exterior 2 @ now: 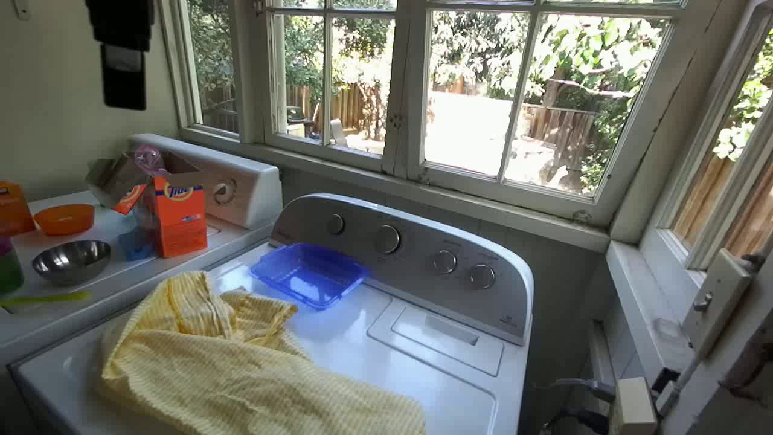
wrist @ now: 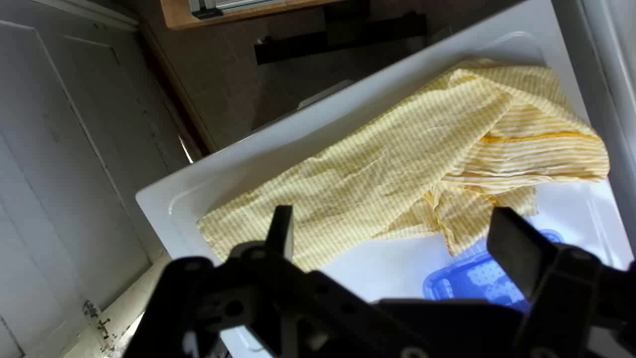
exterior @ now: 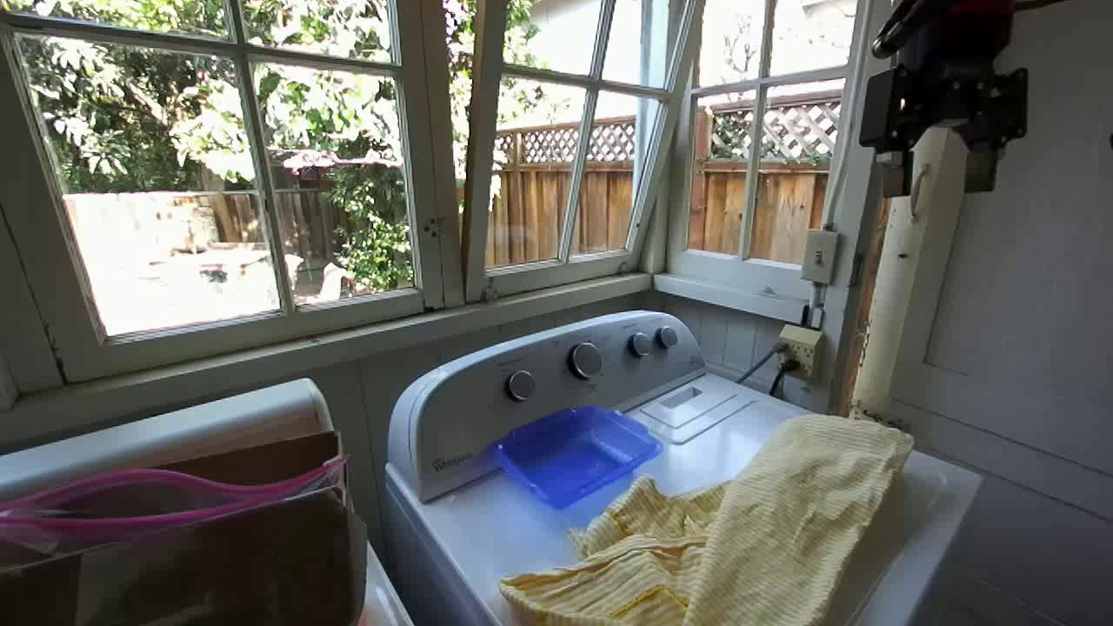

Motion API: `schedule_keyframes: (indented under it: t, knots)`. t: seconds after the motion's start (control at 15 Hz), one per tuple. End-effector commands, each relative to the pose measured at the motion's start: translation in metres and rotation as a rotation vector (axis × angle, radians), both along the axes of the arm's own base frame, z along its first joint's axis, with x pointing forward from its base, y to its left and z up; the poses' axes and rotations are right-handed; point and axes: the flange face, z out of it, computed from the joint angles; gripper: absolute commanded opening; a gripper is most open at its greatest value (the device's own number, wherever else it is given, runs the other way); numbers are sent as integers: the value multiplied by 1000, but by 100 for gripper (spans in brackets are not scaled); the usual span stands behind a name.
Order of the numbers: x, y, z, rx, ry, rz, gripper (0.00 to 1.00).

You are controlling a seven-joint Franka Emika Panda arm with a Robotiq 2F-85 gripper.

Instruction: Fold the yellow towel from left to right then move it to the left.

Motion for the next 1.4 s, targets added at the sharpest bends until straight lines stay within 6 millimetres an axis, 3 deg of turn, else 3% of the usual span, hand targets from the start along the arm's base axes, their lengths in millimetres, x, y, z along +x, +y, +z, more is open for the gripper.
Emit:
schedule_keyframes:
  t: [0.0, 0.27, 0.4, 0.67, 1.07, 1.33]
  knots:
    - [0, 0, 1, 0, 1, 0, 100]
    - [0, 0, 1, 0, 1, 0, 100]
    - [-1, 14, -8, 57, 1, 60, 100]
    - [-10, 75, -38, 188, -20, 237, 100]
    - [-15, 156, -103, 272, -144, 263, 100]
    - [-26, 189, -177, 82, -253, 323, 100]
